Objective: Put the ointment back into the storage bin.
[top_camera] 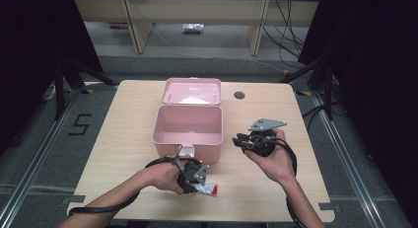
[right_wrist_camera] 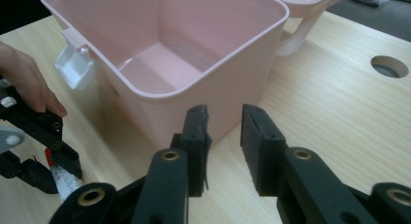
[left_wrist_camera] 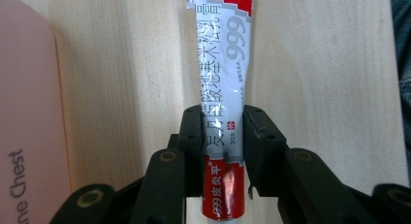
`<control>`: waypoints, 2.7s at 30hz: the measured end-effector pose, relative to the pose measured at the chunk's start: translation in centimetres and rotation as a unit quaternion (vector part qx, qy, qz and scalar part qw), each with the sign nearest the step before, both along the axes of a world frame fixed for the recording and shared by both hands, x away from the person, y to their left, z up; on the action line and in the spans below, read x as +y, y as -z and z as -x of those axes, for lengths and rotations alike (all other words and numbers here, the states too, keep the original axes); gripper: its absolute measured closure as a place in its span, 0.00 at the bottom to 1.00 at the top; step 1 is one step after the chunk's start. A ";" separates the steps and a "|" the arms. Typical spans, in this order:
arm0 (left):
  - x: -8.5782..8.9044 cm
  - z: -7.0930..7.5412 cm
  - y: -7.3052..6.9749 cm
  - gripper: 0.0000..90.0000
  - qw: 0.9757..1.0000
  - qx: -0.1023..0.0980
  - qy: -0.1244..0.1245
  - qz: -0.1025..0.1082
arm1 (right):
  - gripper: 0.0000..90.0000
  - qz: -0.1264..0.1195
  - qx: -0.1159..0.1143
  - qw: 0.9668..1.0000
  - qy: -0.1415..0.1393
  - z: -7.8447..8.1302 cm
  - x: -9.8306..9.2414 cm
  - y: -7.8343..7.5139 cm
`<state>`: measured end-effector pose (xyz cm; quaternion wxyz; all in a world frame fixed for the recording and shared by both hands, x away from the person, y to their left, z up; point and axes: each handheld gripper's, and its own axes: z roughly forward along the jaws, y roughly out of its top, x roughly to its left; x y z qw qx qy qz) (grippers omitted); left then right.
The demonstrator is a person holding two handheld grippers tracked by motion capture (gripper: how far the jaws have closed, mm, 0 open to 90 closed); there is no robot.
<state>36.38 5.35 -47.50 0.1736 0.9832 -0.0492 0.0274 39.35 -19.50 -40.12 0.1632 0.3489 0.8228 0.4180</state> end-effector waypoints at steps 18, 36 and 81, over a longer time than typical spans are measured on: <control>1.0 0.3 -2.1 0.79 1.000 -0.002 -0.009 0.024 | 1.00 0.003 0.001 1.000 0.005 0.1 -0.2 0.3; 2.2 0.5 -4.0 0.79 0.999 -0.002 -0.022 0.034 | 1.00 0.002 0.011 1.000 0.001 0.2 0.4 0.4; 3.8 0.4 -7.8 0.79 0.998 -0.007 -0.031 0.047 | 1.00 0.002 0.008 1.000 -0.004 0.3 1.1 0.7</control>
